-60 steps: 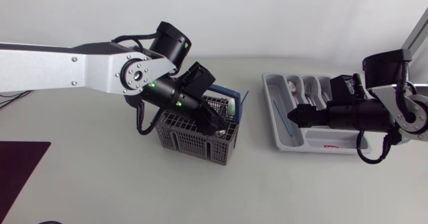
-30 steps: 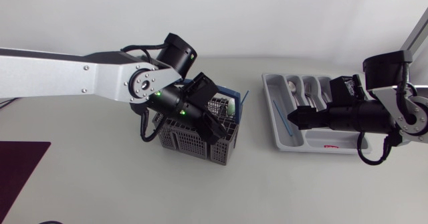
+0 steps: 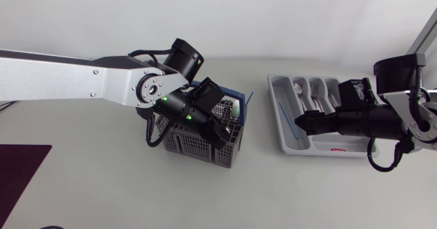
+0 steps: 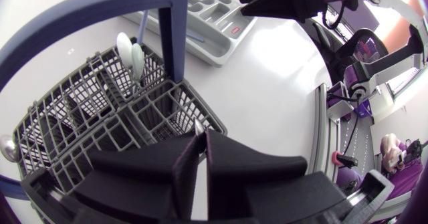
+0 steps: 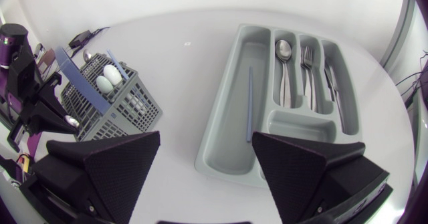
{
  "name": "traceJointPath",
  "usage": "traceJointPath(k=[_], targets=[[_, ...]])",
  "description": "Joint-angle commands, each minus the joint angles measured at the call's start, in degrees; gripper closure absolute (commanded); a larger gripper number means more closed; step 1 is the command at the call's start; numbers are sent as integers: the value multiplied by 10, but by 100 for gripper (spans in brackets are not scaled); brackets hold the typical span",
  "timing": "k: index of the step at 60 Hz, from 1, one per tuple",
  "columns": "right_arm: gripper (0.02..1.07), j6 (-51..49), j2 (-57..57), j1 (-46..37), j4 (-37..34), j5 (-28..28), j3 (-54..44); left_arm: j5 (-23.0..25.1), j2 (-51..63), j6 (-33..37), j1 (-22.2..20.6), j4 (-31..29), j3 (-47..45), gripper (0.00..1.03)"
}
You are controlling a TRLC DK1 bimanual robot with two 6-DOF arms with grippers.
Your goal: Unload the cutlery basket into the drawer organizer.
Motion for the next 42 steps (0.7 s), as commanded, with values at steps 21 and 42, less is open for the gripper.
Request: traceJointPath(k=[21, 42], targets=[[8, -6, -28, 5, -16, -4, -11, 47, -56, -33, 21, -3, -15, 92], [8, -47, -99, 45, -29, -62, -37, 82, -100, -51, 29, -19, -16, 92]])
